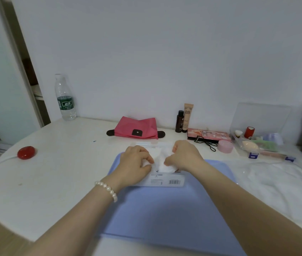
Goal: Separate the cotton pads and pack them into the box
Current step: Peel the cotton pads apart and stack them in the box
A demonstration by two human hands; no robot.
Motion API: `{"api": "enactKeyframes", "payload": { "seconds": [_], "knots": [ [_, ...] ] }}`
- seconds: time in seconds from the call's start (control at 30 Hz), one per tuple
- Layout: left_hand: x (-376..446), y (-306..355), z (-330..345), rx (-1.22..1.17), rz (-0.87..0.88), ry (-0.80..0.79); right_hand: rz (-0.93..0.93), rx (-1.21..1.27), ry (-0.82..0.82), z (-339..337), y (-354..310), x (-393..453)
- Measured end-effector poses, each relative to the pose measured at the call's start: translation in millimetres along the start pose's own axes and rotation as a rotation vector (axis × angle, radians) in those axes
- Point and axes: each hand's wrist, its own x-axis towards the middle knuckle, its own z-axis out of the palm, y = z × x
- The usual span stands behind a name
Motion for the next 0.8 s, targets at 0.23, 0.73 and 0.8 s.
{"api": "enactKeyframes", "payload": {
  "seconds": [0.23,0.73,0.8],
  "knots": [
    [0,-2,2,-0.005,0.000,0.000,0.024,-0.474,-0.030,7,-20,-8],
    [-9,-1,1,-0.158,-0.023,0.140,0.069,-0.297,-0.250,18,-29,2],
    [-11,1,3,-0.105,-0.042,0.052,0.041,-0.333,-0.295,16,-31,-1]
  ]
}}
